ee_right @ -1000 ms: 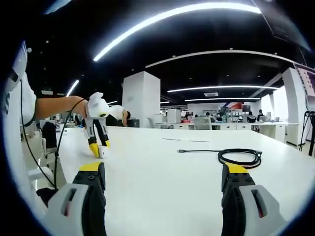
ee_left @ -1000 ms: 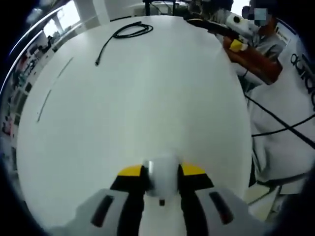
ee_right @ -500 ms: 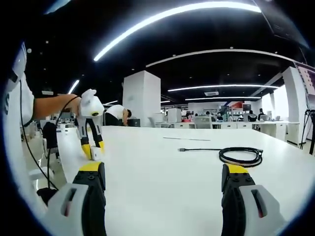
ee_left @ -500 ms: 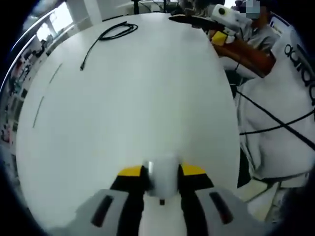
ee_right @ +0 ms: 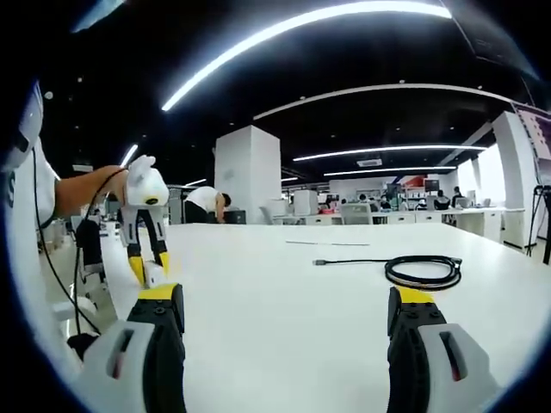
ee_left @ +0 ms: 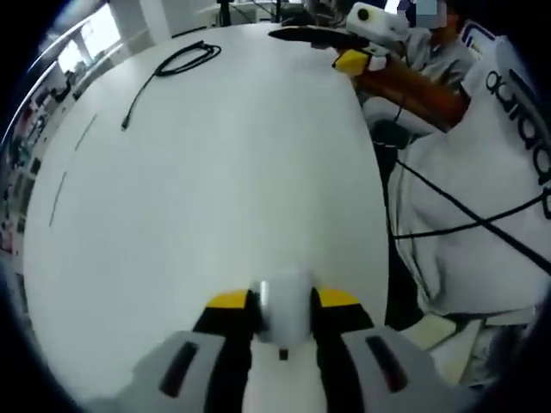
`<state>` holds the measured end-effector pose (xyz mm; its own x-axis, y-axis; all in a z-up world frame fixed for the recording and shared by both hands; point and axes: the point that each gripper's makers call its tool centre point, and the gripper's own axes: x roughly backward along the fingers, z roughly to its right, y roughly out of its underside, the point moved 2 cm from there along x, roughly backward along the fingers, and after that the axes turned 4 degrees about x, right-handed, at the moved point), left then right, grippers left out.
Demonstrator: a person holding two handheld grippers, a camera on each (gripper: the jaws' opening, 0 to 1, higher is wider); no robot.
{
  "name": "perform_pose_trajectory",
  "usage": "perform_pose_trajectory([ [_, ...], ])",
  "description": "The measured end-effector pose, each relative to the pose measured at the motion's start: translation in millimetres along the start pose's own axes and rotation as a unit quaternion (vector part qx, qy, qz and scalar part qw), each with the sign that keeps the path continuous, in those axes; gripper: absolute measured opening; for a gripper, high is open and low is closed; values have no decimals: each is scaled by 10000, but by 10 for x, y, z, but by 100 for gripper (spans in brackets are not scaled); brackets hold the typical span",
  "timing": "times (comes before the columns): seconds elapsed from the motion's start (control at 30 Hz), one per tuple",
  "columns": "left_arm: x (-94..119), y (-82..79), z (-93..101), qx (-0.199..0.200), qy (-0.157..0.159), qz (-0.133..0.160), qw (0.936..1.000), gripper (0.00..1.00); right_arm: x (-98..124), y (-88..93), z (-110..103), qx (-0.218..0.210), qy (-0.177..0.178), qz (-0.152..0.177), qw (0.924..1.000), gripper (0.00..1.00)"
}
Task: Plug the desk Type‑C cable into the charger adapter.
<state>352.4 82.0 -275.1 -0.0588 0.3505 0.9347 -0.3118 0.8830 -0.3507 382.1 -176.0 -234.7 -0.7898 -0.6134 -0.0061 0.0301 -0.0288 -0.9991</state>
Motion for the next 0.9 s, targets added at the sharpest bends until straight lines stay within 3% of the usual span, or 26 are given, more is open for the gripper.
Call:
perform_pose_trajectory([
  [0.37, 29, 93, 101, -45, 48, -33, 10000, 25, -22, 14, -24, -2, -27, -34, 10000, 100],
  [0.9, 38, 86, 264, -302, 64, -5, 9995, 25, -34, 15, -41, 4, -60, -53, 10000, 100],
])
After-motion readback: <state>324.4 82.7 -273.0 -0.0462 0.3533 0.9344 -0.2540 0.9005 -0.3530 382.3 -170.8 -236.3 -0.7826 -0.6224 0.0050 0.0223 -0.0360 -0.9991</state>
